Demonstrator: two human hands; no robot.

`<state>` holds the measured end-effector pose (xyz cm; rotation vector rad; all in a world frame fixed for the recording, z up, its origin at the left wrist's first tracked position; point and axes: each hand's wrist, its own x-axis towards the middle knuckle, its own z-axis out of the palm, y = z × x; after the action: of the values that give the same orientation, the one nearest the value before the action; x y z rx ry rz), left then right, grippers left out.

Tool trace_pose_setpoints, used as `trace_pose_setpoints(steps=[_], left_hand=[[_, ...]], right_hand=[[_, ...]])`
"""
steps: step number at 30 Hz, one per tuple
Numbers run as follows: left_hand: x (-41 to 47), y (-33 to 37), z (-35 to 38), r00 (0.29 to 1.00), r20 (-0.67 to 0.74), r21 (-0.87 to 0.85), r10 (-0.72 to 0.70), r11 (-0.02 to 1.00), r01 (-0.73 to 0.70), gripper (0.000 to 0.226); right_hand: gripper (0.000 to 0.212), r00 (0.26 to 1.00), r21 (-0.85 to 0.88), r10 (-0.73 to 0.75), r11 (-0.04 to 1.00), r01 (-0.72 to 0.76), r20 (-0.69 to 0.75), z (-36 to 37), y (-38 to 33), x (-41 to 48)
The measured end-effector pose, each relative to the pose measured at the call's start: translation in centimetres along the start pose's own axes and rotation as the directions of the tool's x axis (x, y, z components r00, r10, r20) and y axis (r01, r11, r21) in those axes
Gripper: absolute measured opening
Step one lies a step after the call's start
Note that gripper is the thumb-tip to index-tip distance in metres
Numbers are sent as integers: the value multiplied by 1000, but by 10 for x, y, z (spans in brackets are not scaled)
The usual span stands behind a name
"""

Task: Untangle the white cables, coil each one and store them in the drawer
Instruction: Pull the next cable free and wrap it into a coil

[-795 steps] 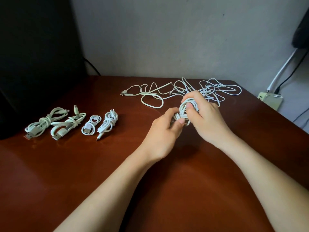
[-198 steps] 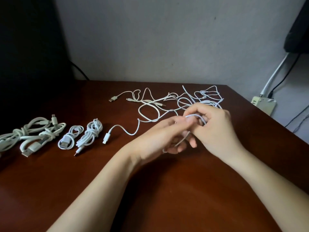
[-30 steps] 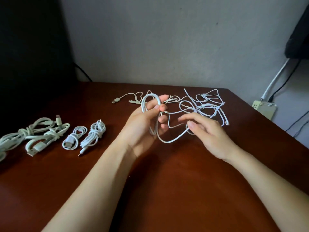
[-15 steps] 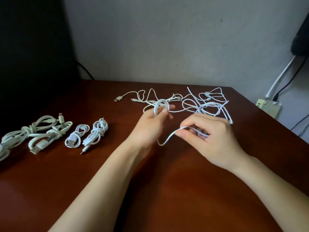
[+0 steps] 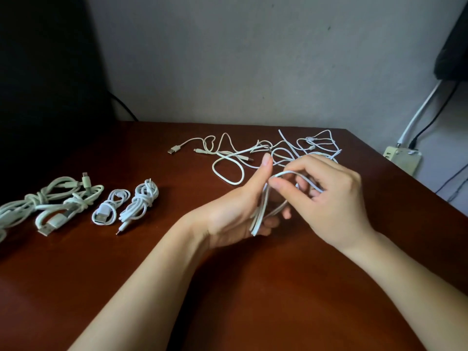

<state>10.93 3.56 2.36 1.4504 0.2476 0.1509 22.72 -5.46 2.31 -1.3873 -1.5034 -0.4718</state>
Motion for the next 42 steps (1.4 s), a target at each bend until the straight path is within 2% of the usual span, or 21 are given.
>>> trace_pose_setpoints(steps=[3, 4, 5, 7, 8, 12, 15, 20, 23, 27, 33, 35, 39, 42], left_hand=[[1, -5, -5, 1000, 27, 2, 15, 1000, -15, 88], [0, -6, -7, 999, 36, 24, 18, 1000, -18, 82], [-2, -6, -8, 999, 48, 40, 18, 999, -19, 67], [-5, -5, -10, 996, 83, 41, 26, 999, -30, 21], [-6, -5, -10, 995, 96, 30, 28, 999, -31, 9], [-5, -5, -9, 999, 50, -55, 14, 998, -11, 14], [-5, 1, -9, 999, -39, -93, 35, 995, -38, 5], [-3, 2, -19, 967, -246, -292, 67, 946, -140, 35], [-1, 3, -23, 950, -301, -396, 85, 895, -206, 44], [-2, 5, -26, 936, -331, -543, 118, 788, -292, 44], [-8, 5, -34, 921, -363, -711, 140, 597, -371, 31], [-10, 4, -39, 929, -346, -729, 132, 586, -355, 34], [-10, 0, -42, 951, -302, -729, 71, 625, -278, 41], [-8, 1, -37, 958, -285, -708, 41, 664, -239, 30]], right_hand=[[25, 1000, -52, 26, 998, -27, -12, 0, 4, 1], [25, 999, -56, 31, 998, -32, -15, 0, 6, 1], [26, 999, -54, 36, 998, -37, -21, 0, 7, 1], [28, 999, -60, 28, 998, -30, -40, 2, 8, 0], [29, 999, -69, 20, 997, -24, -48, 3, 9, 0], [25, 999, -81, -5, 997, 1, -49, 4, 12, -2], [19, 999, -76, -30, 997, 28, -19, 3, 17, -2], [21, 998, -40, -23, 999, 25, 50, 1, 19, 0], [17, 998, -17, -36, 999, 37, 50, 1, 18, 0], [24, 995, 16, -65, 998, 63, 76, 4, 15, -1], [25, 970, 94, -136, 988, 119, 202, 4, 6, -5], [27, 959, 140, -148, 983, 117, 243, 1, 0, -5], [24, 941, 181, -170, 976, 120, 294, 0, -8, -4], [25, 948, 161, -127, 984, 83, 291, 2, -5, -4]])
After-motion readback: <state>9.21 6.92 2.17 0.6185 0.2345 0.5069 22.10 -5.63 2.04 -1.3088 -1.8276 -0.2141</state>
